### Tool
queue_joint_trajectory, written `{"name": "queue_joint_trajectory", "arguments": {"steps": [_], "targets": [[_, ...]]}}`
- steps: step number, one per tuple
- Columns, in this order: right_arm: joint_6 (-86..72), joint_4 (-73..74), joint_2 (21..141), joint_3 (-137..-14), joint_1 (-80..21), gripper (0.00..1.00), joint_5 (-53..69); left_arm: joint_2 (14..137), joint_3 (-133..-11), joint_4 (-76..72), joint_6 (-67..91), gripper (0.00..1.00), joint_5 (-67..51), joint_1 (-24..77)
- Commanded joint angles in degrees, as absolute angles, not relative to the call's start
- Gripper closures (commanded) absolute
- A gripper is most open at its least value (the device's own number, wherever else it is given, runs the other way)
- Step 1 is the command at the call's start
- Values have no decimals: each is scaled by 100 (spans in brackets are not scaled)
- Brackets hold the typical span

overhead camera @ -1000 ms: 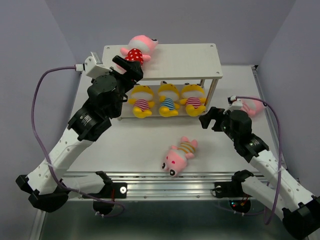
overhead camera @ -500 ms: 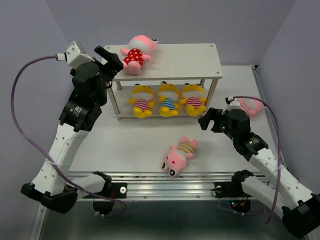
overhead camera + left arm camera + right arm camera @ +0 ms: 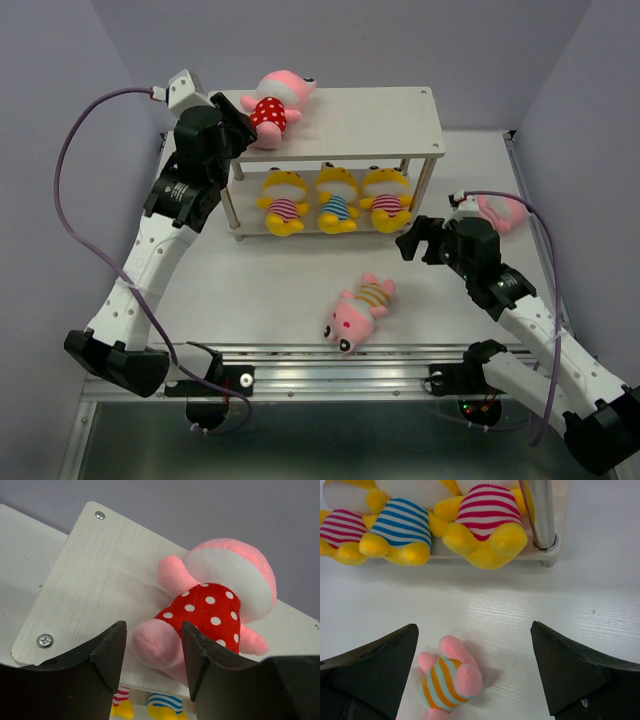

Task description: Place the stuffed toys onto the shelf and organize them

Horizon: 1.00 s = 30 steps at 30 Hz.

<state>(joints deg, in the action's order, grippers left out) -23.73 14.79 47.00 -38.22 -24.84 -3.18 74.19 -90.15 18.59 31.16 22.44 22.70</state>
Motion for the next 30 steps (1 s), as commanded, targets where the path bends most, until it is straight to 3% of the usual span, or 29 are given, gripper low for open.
{"name": "queue_joint_trajectory", "arguments": {"steps": [1, 3, 14, 27, 30], "targets": [[-2250, 1389, 4711, -4069, -2540, 0, -343, 7251, -9185, 1599, 3146, 43, 2136, 2232], [-2250, 1362, 4711, -4052, -2540, 0, -360, 7234, -9106, 1600, 3216, 53, 2162, 2241], [-2268, 1292, 4746, -3999, -2540, 0, -378, 6944, -8684, 1354, 3498, 70, 2083, 2241], [-2294, 1301, 4737, -3973, -2540, 0, -404, 6794, -8412, 1204, 3945, 73, 2004, 2250], [-2303, 1292, 4737, -3964, -2540, 0, -422, 6689, -8210, 1160, 4218, 85, 2126, 2250]]}}
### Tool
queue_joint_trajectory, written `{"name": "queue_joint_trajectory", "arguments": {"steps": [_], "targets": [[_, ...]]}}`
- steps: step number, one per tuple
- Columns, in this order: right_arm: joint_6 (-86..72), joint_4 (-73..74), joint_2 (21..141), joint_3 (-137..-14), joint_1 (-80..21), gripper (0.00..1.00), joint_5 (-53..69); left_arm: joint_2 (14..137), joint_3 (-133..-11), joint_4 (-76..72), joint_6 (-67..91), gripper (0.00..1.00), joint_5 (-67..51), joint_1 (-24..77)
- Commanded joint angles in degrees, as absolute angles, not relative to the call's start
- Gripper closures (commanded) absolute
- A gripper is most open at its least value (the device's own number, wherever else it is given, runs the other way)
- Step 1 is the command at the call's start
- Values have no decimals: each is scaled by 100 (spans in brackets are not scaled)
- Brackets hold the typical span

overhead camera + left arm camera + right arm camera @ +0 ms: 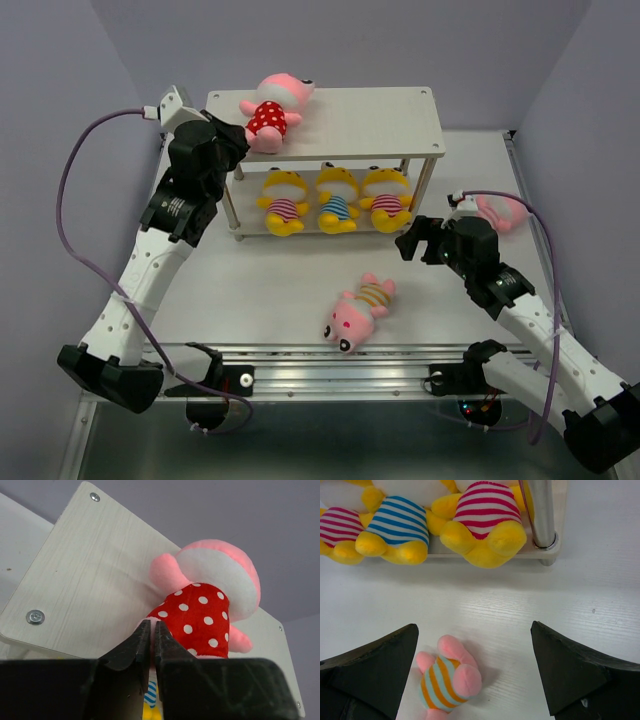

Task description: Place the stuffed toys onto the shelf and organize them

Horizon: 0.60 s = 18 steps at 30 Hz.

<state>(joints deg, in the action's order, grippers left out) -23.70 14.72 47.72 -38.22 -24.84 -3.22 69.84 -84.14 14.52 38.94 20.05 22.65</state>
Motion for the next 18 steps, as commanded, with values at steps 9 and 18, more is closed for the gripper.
{"name": "queue_joint_trajectory", "arguments": {"steps": [9, 18], "targets": [[-2312, 1292, 4702, -3964, -2540, 0, -457, 6407, -7629, 765, 4904, 100, 2601, 2478], [-2312, 1301, 4676, -3946, -2540, 0, -501, 6556, -7708, 686, 5089, 100, 3338, 2900]]}}
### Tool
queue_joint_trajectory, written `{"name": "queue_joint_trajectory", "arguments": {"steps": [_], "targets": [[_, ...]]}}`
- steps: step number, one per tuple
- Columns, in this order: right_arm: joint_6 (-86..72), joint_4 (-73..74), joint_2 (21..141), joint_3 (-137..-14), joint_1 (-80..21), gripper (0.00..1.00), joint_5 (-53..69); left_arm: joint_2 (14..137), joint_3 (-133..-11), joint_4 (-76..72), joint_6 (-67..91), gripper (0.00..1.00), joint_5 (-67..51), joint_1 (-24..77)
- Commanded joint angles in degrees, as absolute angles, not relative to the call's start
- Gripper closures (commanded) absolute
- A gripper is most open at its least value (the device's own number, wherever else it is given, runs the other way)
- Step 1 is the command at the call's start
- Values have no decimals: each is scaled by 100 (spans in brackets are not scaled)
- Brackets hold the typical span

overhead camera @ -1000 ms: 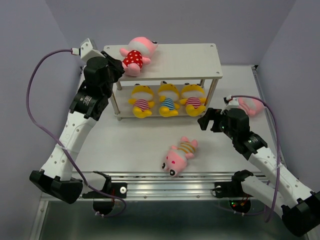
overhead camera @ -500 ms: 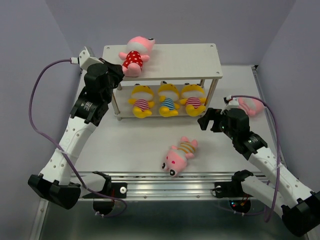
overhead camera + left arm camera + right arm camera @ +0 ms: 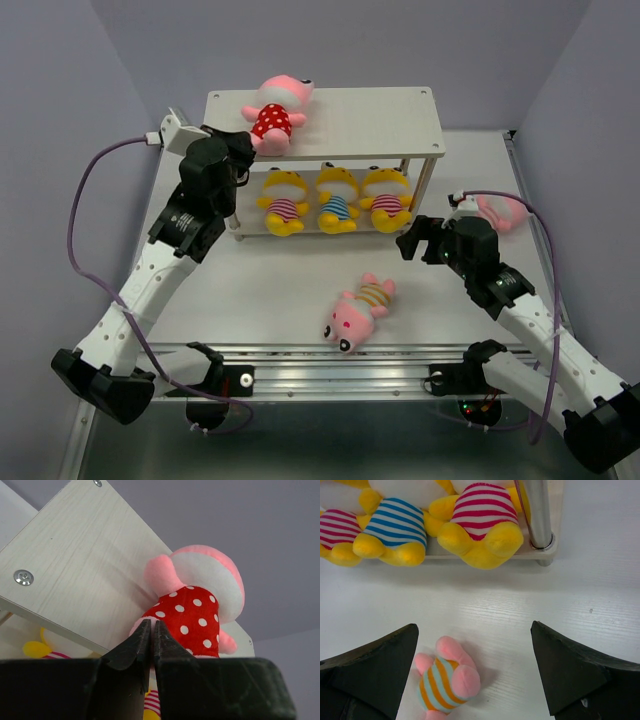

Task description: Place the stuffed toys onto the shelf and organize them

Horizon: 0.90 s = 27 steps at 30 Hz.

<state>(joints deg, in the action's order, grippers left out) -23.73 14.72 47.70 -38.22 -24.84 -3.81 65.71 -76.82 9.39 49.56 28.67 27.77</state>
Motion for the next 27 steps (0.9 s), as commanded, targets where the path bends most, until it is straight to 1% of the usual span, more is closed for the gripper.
{"name": "queue_joint_trajectory", "arguments": {"steps": [1, 11, 23, 24, 26, 27], "targets": [[-2312, 1301, 4667, -3938, -2540, 0, -510, 6565, -7708, 686, 5176, 100, 3409, 2979], [-2294, 1309, 4562, -3938, -2540, 0, -562, 6407, -7365, 589, 5836, 100, 4763, 3489], [-2294, 1318, 4509, -3929, -2540, 0, -607, 6442, -7409, 545, 5731, 100, 4852, 3516], [-2294, 1310, 4509, -3929, -2540, 0, -598, 6434, -7418, 493, 5635, 89, 4773, 3524], [-2303, 1310, 4526, -3920, -2540, 0, -606, 6434, -7453, 449, 5538, 72, 4572, 3524], [-2303, 1318, 4535, -3920, -2540, 0, -589, 6425, -7453, 413, 5494, 69, 4501, 3516]]}}
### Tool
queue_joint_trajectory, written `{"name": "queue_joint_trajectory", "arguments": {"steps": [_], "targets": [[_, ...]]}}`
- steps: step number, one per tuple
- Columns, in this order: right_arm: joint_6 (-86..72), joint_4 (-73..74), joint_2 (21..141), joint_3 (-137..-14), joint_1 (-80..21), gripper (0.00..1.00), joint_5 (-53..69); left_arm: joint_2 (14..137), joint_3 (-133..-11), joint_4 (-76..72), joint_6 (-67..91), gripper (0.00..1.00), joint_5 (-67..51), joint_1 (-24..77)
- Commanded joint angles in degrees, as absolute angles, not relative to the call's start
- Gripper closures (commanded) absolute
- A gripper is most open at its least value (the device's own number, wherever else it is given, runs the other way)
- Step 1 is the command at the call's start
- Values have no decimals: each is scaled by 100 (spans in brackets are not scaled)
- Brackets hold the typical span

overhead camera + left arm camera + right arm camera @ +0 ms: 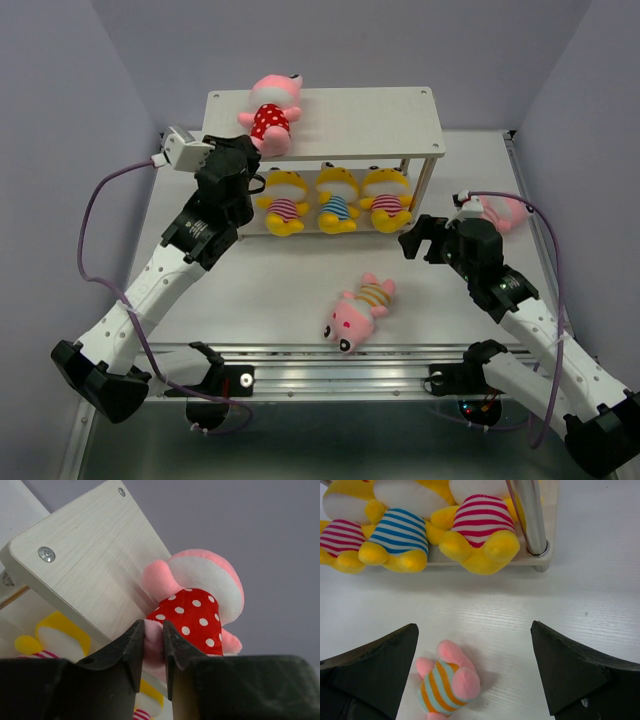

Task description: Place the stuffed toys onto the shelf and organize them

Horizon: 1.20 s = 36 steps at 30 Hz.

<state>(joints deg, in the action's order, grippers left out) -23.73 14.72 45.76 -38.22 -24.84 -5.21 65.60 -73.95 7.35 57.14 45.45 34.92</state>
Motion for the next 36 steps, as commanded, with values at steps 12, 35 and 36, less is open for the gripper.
{"name": "queue_joint_trajectory", "arguments": {"steps": [12, 35, 36], "targets": [[-2233, 1310, 4544, -3946, -2540, 0, -493, 6039, -7392, 141, 5221, 3, 4070, 3621], [-132, 1996, 7047, -5036, -4289, 0, -95, 3271, -3473, 1522, 5070, 1, 475, 3665], [-106, 1830, 7118, -4993, -4289, 1, -245, 2921, -3289, 1486, 5176, 1, 422, 3665]]}}
